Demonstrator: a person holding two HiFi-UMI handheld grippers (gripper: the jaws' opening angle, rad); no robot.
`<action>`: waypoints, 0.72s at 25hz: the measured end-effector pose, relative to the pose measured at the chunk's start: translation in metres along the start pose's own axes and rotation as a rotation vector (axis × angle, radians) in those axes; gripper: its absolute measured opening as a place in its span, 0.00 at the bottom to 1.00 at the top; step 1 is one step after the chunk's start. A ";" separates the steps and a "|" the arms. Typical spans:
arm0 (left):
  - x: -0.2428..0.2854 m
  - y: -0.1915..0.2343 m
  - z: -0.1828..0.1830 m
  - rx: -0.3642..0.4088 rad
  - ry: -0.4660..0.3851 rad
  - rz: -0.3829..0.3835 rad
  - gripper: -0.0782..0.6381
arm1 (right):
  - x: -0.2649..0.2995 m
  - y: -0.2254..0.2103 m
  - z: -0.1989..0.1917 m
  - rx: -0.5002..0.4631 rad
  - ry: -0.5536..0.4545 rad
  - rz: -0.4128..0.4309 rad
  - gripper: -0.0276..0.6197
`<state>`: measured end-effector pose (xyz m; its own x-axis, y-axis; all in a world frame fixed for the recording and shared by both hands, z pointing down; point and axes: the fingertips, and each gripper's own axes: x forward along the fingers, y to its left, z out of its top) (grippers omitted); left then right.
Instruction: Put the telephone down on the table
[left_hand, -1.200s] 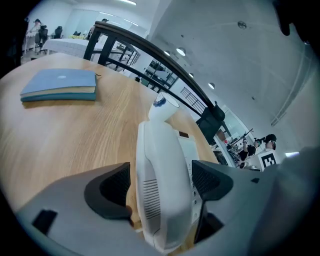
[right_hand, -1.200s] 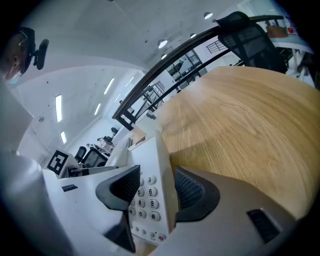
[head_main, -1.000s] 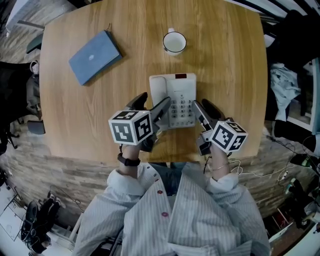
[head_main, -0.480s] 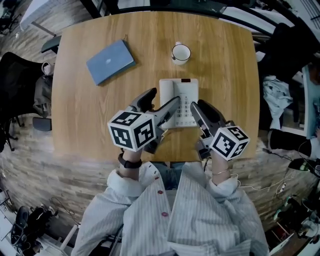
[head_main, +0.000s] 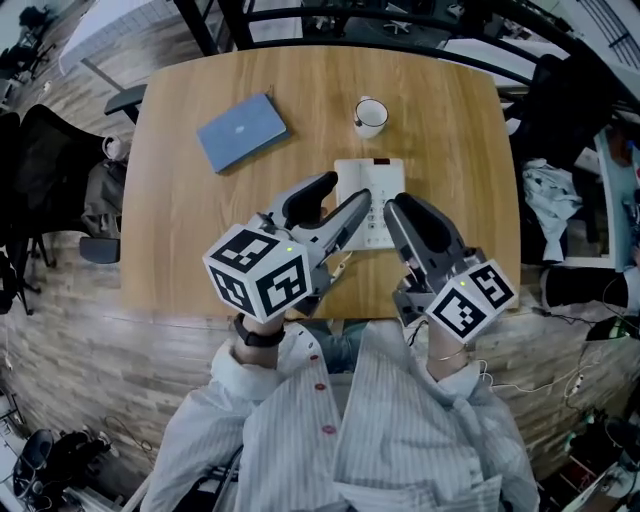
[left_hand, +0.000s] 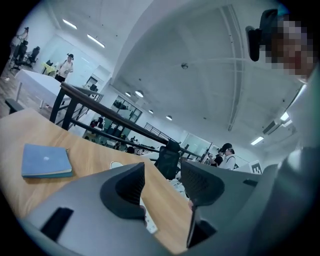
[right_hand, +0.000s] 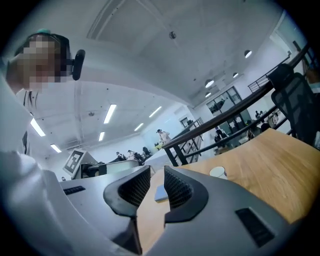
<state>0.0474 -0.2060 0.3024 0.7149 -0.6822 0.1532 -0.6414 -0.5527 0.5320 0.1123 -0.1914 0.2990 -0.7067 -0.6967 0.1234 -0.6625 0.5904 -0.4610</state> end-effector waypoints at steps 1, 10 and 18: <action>-0.005 -0.005 0.003 0.006 -0.011 -0.014 0.43 | -0.002 0.008 0.002 -0.016 -0.013 0.003 0.20; -0.041 -0.032 0.014 0.054 -0.058 -0.083 0.24 | -0.011 0.049 0.007 -0.087 -0.058 0.038 0.12; -0.056 -0.038 0.016 0.074 -0.085 -0.087 0.12 | -0.013 0.064 0.004 -0.139 -0.050 0.043 0.11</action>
<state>0.0271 -0.1544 0.2609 0.7445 -0.6667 0.0363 -0.5991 -0.6430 0.4771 0.0797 -0.1465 0.2642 -0.7240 -0.6872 0.0605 -0.6625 0.6683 -0.3384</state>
